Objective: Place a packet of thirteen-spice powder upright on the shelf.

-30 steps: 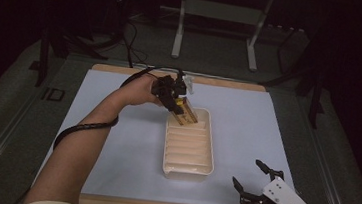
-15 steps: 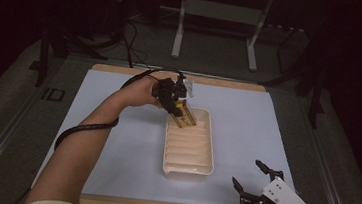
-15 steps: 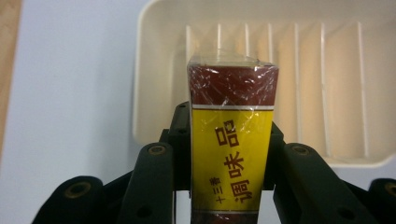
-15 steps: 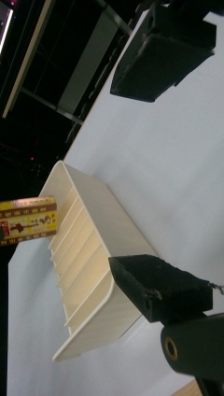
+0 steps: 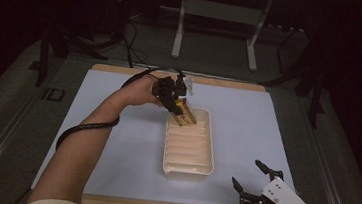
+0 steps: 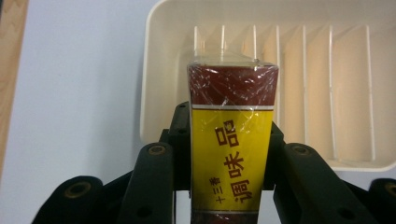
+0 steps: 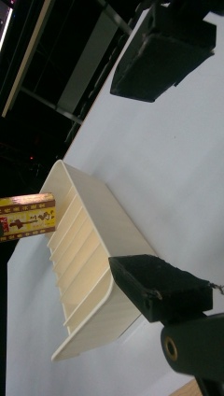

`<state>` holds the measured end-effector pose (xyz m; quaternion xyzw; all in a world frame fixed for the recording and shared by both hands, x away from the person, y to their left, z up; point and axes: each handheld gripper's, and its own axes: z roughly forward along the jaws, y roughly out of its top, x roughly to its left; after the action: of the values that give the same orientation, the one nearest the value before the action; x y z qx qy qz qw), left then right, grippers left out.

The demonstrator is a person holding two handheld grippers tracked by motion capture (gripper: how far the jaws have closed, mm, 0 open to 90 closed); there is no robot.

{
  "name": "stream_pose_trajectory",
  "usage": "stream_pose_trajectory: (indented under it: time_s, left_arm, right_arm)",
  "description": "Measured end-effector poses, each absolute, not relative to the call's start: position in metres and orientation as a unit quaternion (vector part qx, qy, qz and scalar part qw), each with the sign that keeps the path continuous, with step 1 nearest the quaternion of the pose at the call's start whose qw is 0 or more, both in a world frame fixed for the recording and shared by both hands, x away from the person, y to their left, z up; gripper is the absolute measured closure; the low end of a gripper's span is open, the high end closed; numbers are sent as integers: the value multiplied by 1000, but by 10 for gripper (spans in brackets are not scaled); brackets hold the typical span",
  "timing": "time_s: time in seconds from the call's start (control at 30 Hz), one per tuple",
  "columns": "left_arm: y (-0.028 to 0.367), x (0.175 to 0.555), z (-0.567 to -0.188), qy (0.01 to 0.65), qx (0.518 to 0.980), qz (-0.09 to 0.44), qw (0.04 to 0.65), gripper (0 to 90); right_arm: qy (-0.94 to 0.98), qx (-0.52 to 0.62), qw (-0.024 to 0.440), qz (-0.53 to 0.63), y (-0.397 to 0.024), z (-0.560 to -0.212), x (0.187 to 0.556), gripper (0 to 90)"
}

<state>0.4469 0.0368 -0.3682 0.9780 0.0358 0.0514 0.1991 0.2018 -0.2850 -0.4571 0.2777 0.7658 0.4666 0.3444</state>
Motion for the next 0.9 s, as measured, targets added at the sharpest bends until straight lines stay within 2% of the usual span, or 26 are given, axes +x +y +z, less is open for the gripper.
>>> stream_pose_trajectory:
  time_s: [0.53,0.9]
  left_arm:
    - [33,443,-369,29,979,52,197,683]
    - [25,446,-384,21,985,51,164,682]
  right_arm:
    - [767,276,345,466,-284,-457,202,151]
    - [767,276,345,466,-284,-457,202,150]
